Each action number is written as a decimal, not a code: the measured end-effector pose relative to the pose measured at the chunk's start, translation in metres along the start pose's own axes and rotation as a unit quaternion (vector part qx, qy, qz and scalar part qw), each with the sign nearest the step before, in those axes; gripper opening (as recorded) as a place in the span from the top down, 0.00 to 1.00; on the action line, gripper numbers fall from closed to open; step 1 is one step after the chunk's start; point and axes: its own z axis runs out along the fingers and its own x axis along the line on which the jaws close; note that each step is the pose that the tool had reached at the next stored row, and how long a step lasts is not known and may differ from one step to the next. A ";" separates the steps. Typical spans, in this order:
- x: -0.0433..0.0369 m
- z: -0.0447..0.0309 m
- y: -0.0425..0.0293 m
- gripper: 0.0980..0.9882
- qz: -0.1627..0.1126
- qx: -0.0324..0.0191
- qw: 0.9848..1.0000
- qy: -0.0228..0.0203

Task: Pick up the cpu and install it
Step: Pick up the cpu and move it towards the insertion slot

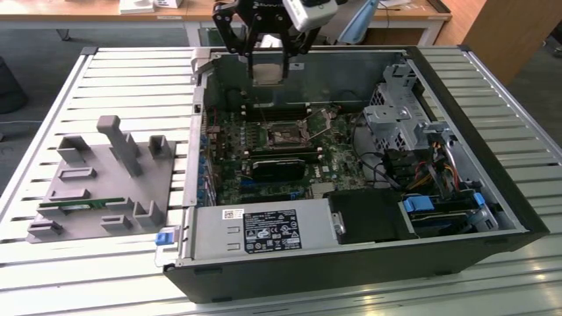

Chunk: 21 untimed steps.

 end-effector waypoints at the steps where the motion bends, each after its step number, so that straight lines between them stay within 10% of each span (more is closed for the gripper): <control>1: 0.0004 0.0000 0.0000 0.51 0.000 0.000 1.000 0.000; 21: 0.0088 0.0000 -0.0004 0.51 0.000 0.000 1.000 0.000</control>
